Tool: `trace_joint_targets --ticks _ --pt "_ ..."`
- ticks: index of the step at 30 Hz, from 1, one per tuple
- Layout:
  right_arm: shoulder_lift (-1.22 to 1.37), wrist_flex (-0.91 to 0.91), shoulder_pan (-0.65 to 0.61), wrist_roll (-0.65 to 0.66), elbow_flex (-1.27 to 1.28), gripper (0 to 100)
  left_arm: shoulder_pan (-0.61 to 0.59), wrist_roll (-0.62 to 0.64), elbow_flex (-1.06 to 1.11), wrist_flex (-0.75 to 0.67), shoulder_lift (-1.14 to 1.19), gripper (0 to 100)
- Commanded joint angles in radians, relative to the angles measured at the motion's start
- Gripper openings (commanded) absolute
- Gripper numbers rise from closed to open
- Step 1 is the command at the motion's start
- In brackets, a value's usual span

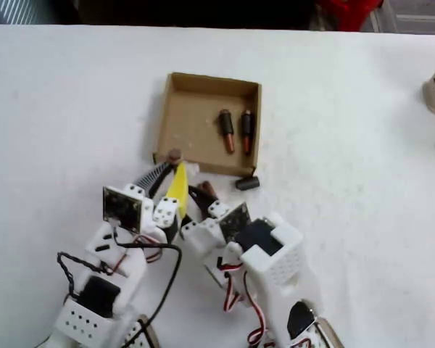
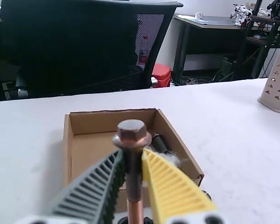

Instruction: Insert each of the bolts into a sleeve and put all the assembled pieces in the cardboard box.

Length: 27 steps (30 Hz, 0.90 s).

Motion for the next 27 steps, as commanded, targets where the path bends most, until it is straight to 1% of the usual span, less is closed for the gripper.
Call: trace_joint_targets --ticks 1,9,17,27 --pt "-0.016 -0.027 -0.007 0.012 0.021 1.6 0.004 -0.012 -0.003 0.003 -0.010 2" --pt "-0.018 -0.048 -0.010 0.012 0.040 1.6 -0.002 -0.012 -0.003 0.040 -0.010 2" --pt "-0.094 -0.042 -0.008 0.008 0.078 1.6 -0.001 -0.011 -0.003 0.040 -0.010 2" --pt "-0.096 -0.042 -0.010 0.009 0.084 1.6 0.007 -0.006 -0.003 0.037 -0.010 2"
